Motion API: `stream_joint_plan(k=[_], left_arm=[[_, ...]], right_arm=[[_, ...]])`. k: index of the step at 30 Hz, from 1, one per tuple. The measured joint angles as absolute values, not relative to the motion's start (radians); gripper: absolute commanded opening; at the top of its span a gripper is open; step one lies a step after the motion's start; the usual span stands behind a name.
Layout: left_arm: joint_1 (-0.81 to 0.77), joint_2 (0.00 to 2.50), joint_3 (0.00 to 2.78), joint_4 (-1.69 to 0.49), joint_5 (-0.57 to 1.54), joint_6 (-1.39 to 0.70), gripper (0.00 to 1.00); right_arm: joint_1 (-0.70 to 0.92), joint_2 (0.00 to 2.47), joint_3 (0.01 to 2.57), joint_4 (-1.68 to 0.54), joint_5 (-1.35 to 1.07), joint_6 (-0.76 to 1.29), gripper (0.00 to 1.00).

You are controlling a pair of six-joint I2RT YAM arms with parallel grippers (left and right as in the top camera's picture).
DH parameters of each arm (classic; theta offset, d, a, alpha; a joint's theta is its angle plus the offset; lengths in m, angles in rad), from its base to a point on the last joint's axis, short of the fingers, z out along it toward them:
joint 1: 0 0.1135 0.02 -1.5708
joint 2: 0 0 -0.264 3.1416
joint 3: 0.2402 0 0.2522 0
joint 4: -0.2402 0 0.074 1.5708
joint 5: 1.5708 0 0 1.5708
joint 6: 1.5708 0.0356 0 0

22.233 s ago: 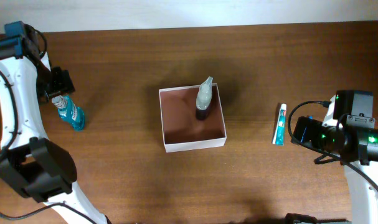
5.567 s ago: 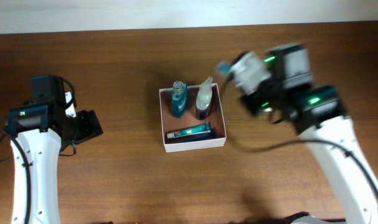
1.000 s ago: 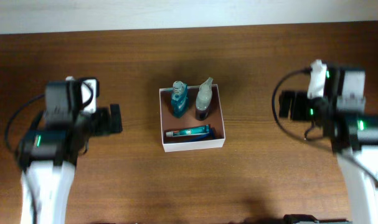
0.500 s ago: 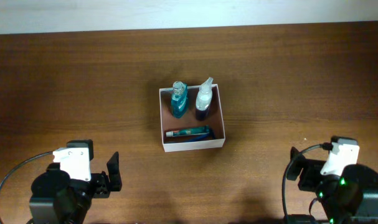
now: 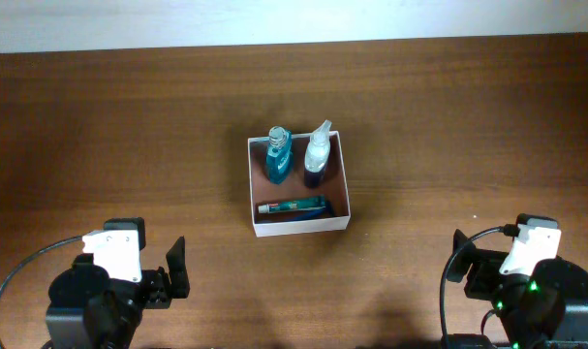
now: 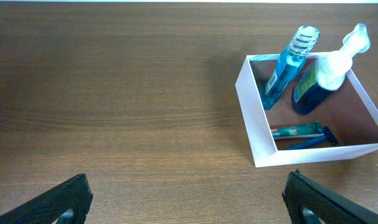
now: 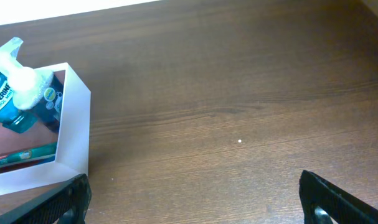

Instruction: Pack container

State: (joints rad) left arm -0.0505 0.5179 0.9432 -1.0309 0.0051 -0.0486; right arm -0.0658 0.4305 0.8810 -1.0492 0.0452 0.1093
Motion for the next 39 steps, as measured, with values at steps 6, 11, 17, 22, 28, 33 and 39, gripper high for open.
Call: stream_joint_plan(k=[6, 11, 17, 22, 28, 33, 39], left_arm=[[-0.051, 0.518, 0.942, -1.031, 0.005, -0.049, 1.00], [-0.051, 0.517, 0.940, -1.032, 0.012, -0.049, 1.00], [-0.051, 0.516, 0.937, -1.031, 0.012, -0.049, 0.99], [-0.051, 0.516, 0.937, -1.032, 0.012, -0.049, 1.00], [-0.051, 0.516, 0.937, -1.032, 0.012, -0.049, 0.99], [-0.051, 0.516, 0.937, -1.031, 0.012, -0.049, 1.00], [-0.051, 0.516, 0.937, -1.032, 0.012, -0.049, 1.00]], right_arm=[[-0.032, 0.213, 0.836, -0.994, 0.036, 0.061, 0.99], [-0.016, 0.013, 0.640, -0.863, 0.014, 0.017, 0.99], [-0.007, 0.015, 0.342, -0.272, -0.028, -0.058, 0.99], [-0.015, 0.015, 0.152, -0.042, -0.026, -0.097, 0.98], [-0.024, 0.015, 0.014, -0.046, -0.024, -0.097, 0.99], [-0.030, 0.015, 0.010, -0.070, -0.023, -0.083, 0.99], [-0.030, 0.015, 0.010, -0.070, -0.023, -0.079, 0.98]])
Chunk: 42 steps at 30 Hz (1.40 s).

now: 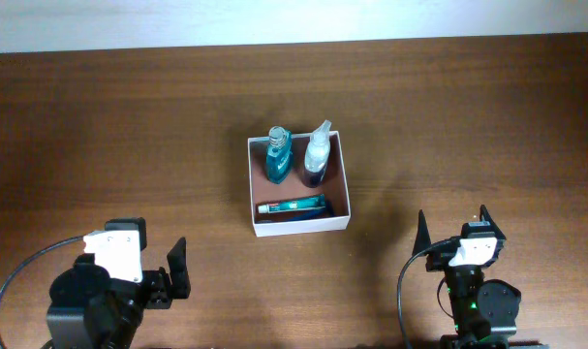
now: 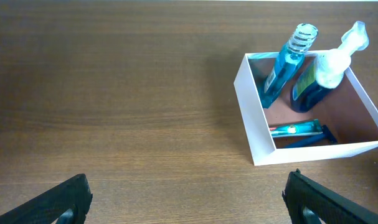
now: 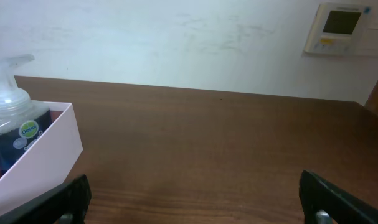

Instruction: Pack container

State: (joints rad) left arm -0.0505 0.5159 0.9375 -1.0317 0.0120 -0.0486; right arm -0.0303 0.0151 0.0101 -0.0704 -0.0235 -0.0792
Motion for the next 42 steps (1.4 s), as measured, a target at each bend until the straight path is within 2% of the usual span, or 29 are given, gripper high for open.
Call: stream_joint_plan(k=[23, 28, 33, 36, 42], left_arm=[[-0.051, 0.499, 0.891, -1.019, -0.011, -0.044, 1.00], [-0.045, 0.318, 0.569, -0.694, -0.012, -0.044, 1.00], [-0.043, 0.187, 0.292, -0.237, -0.012, 0.009, 0.99], [-0.043, 0.128, 0.165, -0.084, -0.011, 0.039, 1.00], [-0.043, 0.024, 0.036, -0.010, -0.011, 0.062, 1.00]], right_arm=[[-0.030, 0.015, 0.010, -0.071, -0.023, -0.079, 0.99], [-0.030, 0.015, 0.010, -0.070, -0.023, -0.078, 0.99], [-0.030, 0.014, 0.010, -0.071, -0.023, -0.078, 0.99], [-0.030, 0.014, 0.010, -0.071, -0.024, -0.078, 0.99], [-0.030, 0.014, 0.010, -0.071, -0.023, -0.078, 0.99]])
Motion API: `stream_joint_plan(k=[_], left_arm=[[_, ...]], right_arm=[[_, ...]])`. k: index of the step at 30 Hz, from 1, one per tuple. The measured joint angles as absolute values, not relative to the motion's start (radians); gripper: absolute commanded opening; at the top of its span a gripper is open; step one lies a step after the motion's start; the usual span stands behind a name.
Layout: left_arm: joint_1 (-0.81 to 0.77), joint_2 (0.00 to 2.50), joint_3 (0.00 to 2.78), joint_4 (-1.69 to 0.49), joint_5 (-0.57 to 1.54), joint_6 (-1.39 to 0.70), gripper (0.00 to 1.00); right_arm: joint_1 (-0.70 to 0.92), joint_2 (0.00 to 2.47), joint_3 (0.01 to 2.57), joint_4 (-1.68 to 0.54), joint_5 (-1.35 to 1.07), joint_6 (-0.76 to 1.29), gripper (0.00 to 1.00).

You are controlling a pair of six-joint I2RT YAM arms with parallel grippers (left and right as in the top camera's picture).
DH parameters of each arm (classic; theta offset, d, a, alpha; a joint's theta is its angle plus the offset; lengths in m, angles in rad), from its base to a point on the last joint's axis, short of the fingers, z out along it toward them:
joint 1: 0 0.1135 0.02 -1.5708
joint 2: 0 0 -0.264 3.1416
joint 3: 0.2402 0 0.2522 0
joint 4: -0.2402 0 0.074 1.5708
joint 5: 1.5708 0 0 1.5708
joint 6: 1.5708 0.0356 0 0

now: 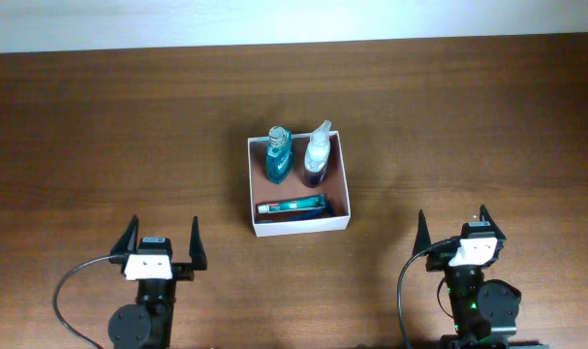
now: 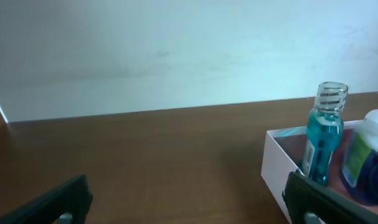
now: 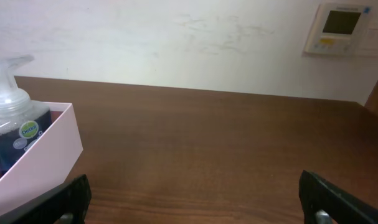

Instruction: Pack container

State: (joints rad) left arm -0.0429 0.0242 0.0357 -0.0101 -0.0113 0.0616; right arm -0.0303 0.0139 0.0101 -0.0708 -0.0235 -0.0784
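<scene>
A white open box (image 1: pixel 251 184) stands mid-table. Inside it a blue mouthwash bottle (image 1: pixel 278 152) and a white-pump soap bottle (image 1: pixel 316 150) stand upright at the far side, and a teal toothpaste tube (image 1: pixel 292 206) lies along the near side. My left gripper (image 1: pixel 162 239) sits low at the table's near left, open and empty, looking level at the box (image 2: pixel 282 168). My right gripper (image 1: pixel 454 231) rests at the near right, open and empty, with the pump bottle (image 3: pixel 14 127) at its view's left edge.
The brown wooden table (image 1: pixel 448 116) stretches around the box. A white wall (image 3: pixel 176 37) lies behind its far edge, with a wall thermostat (image 3: pixel 341 28) at the right. No loose items show on the tabletop.
My left arm has folded down from its raised, downward-looking pose to a low pose near the table's front edge, its camera now level. The right arm and box contents are unchanged.
At first both arms were raised at the near corners, looking down at the packed box, grippers open. Then the right arm was folded low and level while the left stayed up. Now the left is folded low too; box contents never changed.
</scene>
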Motion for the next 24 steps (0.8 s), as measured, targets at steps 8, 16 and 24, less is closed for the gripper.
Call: stream_joint_plan(k=[8, 16, 24], left_arm=[[-0.043, 0.015, 0.015, -0.081, -0.011, 0.087, 1.00], [-0.043, 0.015, 0.015, -0.081, -0.007, 0.087, 1.00], [-0.043, 0.015, 0.015, -0.081, -0.007, 0.087, 1.00]], right_arm=[[-0.030, 0.014, 0.010, -0.071, -0.023, -0.078, 0.99], [-0.030, 0.014, 0.010, -0.071, -0.023, -0.079, 0.99], [-0.030, 0.014, 0.010, -0.071, -0.023, -0.078, 0.99]])
